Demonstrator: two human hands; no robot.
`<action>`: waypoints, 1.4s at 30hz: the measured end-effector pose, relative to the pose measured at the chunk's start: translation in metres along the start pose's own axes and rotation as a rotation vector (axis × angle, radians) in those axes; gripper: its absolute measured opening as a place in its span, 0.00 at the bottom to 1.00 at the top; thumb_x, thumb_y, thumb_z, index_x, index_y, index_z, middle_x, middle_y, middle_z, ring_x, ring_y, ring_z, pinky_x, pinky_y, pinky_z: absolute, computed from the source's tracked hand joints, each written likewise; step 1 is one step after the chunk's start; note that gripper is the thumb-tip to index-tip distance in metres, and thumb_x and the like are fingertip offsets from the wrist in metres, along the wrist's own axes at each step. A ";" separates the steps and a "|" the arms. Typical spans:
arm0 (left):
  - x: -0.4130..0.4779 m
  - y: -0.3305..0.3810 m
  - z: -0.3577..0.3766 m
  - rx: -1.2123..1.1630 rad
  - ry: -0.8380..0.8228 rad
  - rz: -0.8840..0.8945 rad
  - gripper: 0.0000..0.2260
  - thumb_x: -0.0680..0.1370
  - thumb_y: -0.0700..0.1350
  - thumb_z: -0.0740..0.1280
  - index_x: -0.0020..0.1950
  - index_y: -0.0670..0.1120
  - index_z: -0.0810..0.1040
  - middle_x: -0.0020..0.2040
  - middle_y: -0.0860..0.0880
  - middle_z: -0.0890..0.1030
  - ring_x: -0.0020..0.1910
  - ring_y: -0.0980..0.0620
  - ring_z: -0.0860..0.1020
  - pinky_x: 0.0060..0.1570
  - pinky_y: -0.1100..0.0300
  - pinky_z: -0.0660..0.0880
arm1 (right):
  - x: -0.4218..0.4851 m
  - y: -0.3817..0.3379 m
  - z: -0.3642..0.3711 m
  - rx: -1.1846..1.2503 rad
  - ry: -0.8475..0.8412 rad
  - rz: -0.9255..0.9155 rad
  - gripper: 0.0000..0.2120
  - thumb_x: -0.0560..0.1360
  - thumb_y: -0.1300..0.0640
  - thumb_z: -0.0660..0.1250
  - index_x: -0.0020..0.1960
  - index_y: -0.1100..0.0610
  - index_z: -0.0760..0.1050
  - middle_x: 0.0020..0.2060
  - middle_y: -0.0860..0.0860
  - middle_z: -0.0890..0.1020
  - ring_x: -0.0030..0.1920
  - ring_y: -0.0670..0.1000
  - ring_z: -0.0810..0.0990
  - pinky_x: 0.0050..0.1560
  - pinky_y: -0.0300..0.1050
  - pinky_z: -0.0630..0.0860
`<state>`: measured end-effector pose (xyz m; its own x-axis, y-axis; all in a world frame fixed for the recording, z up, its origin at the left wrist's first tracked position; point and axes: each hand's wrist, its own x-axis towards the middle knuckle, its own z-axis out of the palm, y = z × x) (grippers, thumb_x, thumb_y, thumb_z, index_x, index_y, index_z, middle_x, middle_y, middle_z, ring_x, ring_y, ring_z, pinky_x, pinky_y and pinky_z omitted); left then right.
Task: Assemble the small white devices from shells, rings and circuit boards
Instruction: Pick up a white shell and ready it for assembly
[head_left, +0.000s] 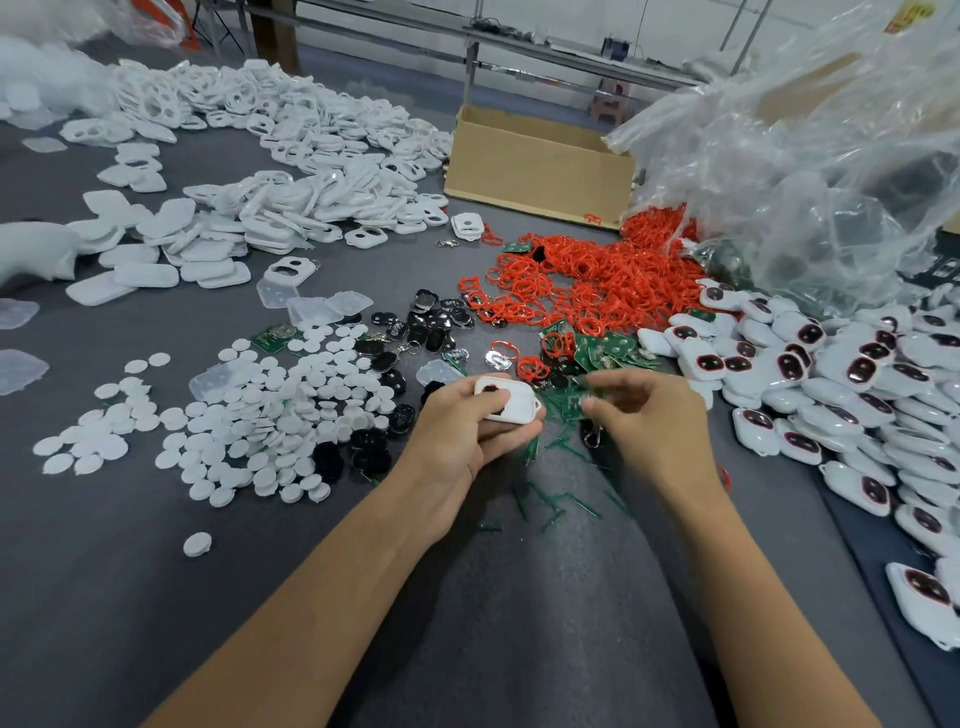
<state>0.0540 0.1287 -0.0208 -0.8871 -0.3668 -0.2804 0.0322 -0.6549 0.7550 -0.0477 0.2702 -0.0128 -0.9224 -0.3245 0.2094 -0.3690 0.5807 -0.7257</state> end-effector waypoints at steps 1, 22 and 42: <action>0.000 -0.001 0.000 0.023 0.003 0.004 0.07 0.81 0.32 0.58 0.53 0.36 0.76 0.53 0.35 0.80 0.49 0.42 0.84 0.44 0.58 0.82 | 0.000 0.001 0.002 -0.111 -0.001 -0.032 0.09 0.70 0.62 0.73 0.50 0.56 0.84 0.44 0.52 0.85 0.41 0.46 0.79 0.49 0.39 0.74; -0.007 -0.007 0.000 0.177 0.020 0.134 0.08 0.77 0.27 0.60 0.51 0.31 0.78 0.45 0.37 0.83 0.38 0.48 0.85 0.38 0.63 0.80 | 0.061 -0.115 0.080 -0.578 -0.665 -0.524 0.03 0.70 0.67 0.68 0.41 0.62 0.80 0.38 0.55 0.83 0.41 0.55 0.81 0.41 0.46 0.78; -0.006 0.002 0.003 -0.056 0.022 -0.020 0.31 0.82 0.60 0.51 0.60 0.32 0.75 0.55 0.33 0.81 0.46 0.40 0.83 0.46 0.54 0.83 | 0.026 -0.076 0.008 0.155 -0.681 -0.359 0.11 0.68 0.70 0.74 0.47 0.60 0.79 0.36 0.57 0.82 0.36 0.47 0.77 0.40 0.38 0.75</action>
<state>0.0579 0.1311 -0.0156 -0.8774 -0.3675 -0.3082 0.0409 -0.6976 0.7154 -0.0426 0.2121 0.0427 -0.4585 -0.8879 0.0370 -0.5653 0.2593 -0.7831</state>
